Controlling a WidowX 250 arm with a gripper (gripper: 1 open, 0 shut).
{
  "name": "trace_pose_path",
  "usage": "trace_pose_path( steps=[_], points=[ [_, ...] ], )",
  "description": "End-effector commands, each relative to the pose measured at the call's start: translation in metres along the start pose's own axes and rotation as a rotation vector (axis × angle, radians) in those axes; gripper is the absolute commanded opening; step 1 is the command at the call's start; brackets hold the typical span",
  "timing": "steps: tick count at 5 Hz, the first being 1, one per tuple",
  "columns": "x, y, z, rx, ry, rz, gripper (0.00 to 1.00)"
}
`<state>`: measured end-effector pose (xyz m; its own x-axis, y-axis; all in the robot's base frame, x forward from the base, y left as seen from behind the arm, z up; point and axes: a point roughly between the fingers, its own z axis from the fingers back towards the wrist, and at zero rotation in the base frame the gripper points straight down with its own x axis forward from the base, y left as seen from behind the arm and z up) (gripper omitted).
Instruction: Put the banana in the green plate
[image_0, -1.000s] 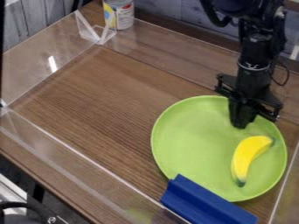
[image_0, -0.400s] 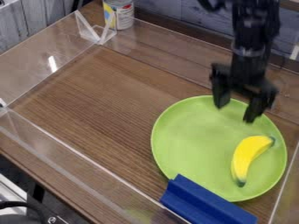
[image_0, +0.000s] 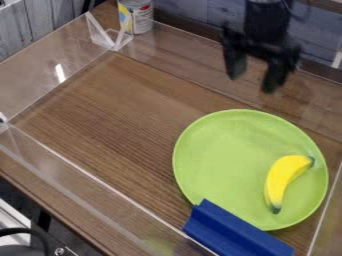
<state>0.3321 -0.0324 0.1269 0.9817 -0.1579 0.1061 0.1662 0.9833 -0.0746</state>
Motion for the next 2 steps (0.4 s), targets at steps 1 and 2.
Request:
trace_pose_path(
  steps=[1,2],
  points=[
    [-0.017,0.015,0.032,0.012,-0.051,-0.026,1.00],
    [-0.024,-0.007,0.022,0.006,-0.042,-0.052,1.00]
  ],
)
